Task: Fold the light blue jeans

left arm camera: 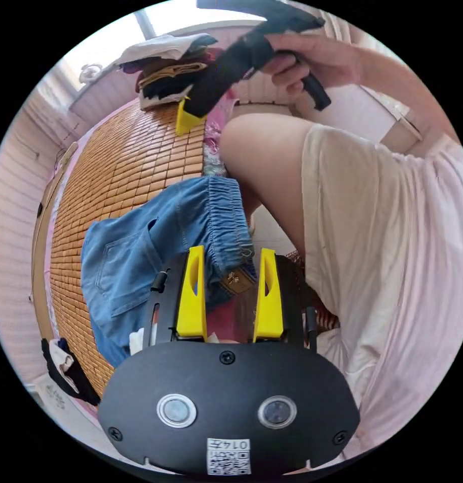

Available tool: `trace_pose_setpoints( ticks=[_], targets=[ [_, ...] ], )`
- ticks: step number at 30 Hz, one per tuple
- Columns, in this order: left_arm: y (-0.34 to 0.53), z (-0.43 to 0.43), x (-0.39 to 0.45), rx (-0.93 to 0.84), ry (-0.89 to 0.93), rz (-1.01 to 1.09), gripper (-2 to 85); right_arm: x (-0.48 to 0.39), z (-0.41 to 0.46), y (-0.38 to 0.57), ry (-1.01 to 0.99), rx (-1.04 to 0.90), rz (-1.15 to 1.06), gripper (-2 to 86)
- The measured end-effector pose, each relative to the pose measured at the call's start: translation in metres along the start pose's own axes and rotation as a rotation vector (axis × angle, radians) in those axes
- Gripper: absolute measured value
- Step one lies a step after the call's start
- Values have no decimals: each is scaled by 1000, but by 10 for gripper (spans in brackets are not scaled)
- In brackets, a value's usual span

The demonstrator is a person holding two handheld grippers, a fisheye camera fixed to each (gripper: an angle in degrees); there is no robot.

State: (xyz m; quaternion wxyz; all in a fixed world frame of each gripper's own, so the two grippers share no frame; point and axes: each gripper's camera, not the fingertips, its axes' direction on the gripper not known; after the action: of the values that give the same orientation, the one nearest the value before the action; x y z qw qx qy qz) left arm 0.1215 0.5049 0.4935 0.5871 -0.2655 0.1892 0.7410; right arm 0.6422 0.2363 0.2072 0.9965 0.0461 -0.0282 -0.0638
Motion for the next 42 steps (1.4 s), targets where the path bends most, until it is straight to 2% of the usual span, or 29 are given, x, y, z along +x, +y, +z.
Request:
trace_pose_setpoints(
  ticks=[2,4,8,11,13,15,23,25,27,31,33,37,40,42],
  targets=[
    [-17,12,-8,-31,30,-24,122,15,-8,13,-24,20,38,105],
    [-27,0,-23,24,52,-95,72,30,-17,24,-37,40,71,103],
    [-39,-75,-69,203,78,-182,29,54,-34,47,-75,123,103,97],
    [-53,-116,-110,237,14,-231,16,64,-34,57,-35,164,154,95],
    [-61,-131,-134,231,-10,-272,12,72,-25,59,-38,116,214,113],
    [-73,-145,-159,213,-35,-332,10,78,-12,63,-176,78,249,156],
    [-99,-154,-197,162,-24,-453,8,51,27,63,-294,-112,163,180],
    [-98,-152,-199,159,-2,-459,8,44,34,64,-251,-131,140,182],
    [-92,-154,-199,156,-4,-472,8,53,41,64,-127,-137,185,178],
    [-72,-167,-204,168,-4,-498,8,75,46,68,-116,-167,310,151],
    [-52,-183,-213,189,-1,-537,7,79,44,70,-108,-197,333,109],
    [-10,-220,-226,259,36,-627,6,84,15,66,-129,-40,330,53],
    [33,-275,-222,331,-63,-631,4,109,-32,43,-162,102,372,33],
    [75,-343,-223,466,-85,-673,3,120,-112,-7,-76,272,280,26]
  ],
)
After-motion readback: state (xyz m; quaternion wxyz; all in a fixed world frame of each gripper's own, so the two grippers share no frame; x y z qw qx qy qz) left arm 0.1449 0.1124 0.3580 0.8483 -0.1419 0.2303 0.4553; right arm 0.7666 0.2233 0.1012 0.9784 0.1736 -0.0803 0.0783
